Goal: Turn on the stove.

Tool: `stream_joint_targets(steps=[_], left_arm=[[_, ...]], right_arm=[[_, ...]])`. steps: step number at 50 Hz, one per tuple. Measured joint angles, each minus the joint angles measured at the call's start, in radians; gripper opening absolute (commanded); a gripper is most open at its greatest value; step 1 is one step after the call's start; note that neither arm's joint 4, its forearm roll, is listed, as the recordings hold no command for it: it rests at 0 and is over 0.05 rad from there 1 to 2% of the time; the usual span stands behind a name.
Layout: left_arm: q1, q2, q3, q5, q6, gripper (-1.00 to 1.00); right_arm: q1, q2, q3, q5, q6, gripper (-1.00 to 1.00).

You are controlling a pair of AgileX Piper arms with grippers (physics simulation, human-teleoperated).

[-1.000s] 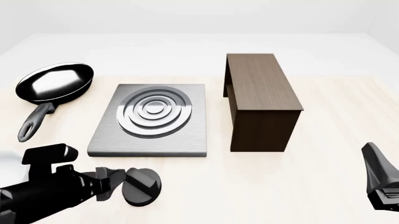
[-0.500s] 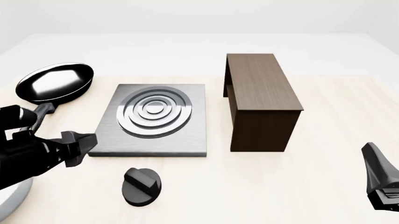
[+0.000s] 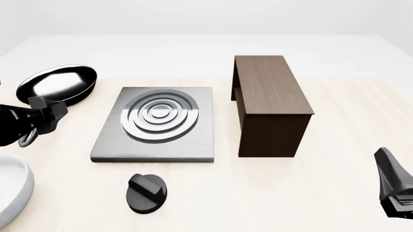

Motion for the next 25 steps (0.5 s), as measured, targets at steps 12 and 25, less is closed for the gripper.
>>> stream_joint_targets(steps=[12, 25], left_arm=[[0.080, 0.062, -0.022, -0.040, 0.046, 1.00], [0.134, 0.112, -0.079, -0.045, 0.079, 1.00]], right_arm=[[0.000, 0.000, 0.000, 0.000, 0.000, 1.00], [0.002, 0.000, 0.000, 0.000, -0.001, 1.00]])
